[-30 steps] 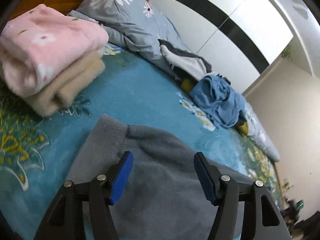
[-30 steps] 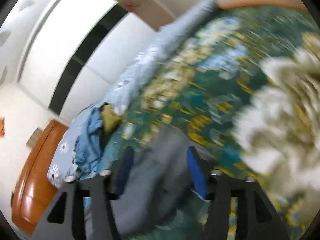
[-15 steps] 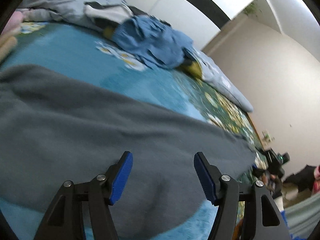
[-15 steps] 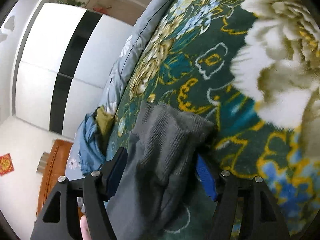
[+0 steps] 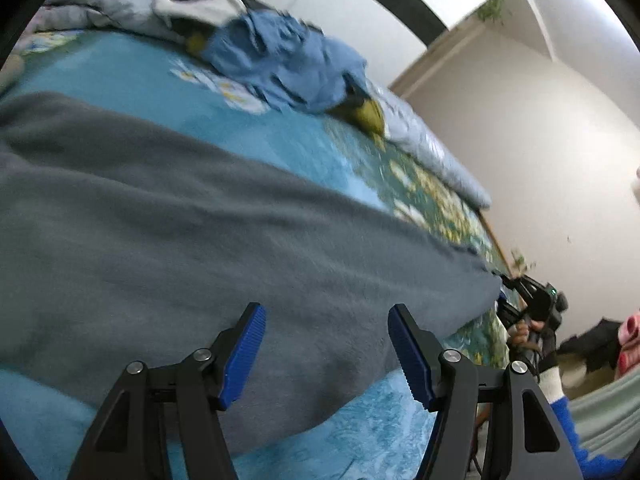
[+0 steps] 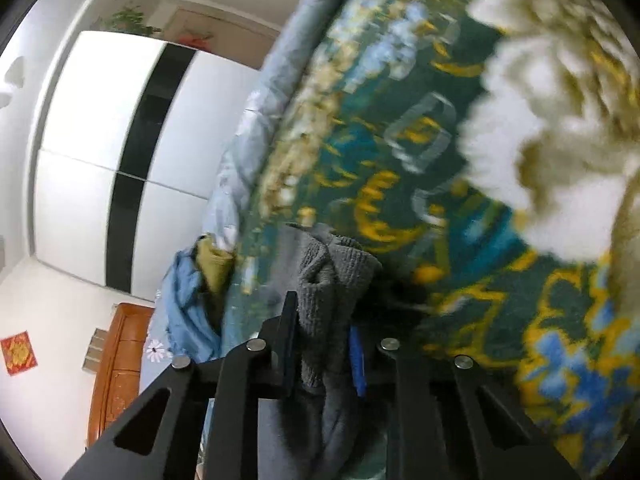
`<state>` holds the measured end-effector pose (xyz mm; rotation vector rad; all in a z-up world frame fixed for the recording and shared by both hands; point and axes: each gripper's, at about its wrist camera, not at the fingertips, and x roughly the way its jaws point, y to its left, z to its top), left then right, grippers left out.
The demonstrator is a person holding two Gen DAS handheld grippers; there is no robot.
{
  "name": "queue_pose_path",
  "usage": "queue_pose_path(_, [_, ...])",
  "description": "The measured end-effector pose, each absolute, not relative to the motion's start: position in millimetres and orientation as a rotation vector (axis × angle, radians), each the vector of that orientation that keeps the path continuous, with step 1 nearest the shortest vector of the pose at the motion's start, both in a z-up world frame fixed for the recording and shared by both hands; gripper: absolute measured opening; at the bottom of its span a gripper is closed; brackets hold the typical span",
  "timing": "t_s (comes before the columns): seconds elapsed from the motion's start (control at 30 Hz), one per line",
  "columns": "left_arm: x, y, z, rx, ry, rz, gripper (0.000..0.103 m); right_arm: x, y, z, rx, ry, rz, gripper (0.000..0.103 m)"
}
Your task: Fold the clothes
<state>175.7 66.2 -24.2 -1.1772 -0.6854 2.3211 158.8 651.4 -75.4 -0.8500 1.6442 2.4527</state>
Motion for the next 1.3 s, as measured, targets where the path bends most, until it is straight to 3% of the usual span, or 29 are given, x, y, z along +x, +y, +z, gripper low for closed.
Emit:
queue_pose_path(0.23, [190.6, -10.7, -5.3, -1.04, -0.878, 2.452, 0.069, 143.9, 585.2, 16.0, -0.777, 1.438, 2.799, 0.022])
queue_pose_path(0.47, [220.3, -100.2, -6.9, -0.948, -1.116, 2.608, 0.07, 119.8, 449.2, 89.3, -0.873, 0.995, 3.186, 0.021])
queue_pose_path(0.83, [251.6, -186.7, -52.6, -1.047, -1.415, 2.659, 0.07, 121.5, 246.3, 25.3, -1.316, 0.44, 3.355, 0.021])
queue_pose_path(0.97, [245.9, -186.5, -67.5, -1.073, -1.459, 2.604, 0.07, 136.7, 208.4, 1.0, -1.388, 0.338, 3.389, 0.021])
queue_pose_path(1.13, [235.6, -176.6, -72.1, -1.101, -1.43, 2.572, 0.07, 153.3, 167.0, -30.2, -1.459, 0.049, 3.372, 0.023])
queue_pose_path(1.23, [229.5, -173.8, -72.3, -1.1, -1.424, 2.561, 0.07, 160.2, 153.2, -41.9, -1.475, -0.06, 3.357, 0.028])
queue_pose_path(1.3, [224.7, -171.7, -72.9, -1.097, -1.426, 2.552, 0.07, 163.1, 150.0, -42.8, -1.495, -0.074, 3.382, 0.038])
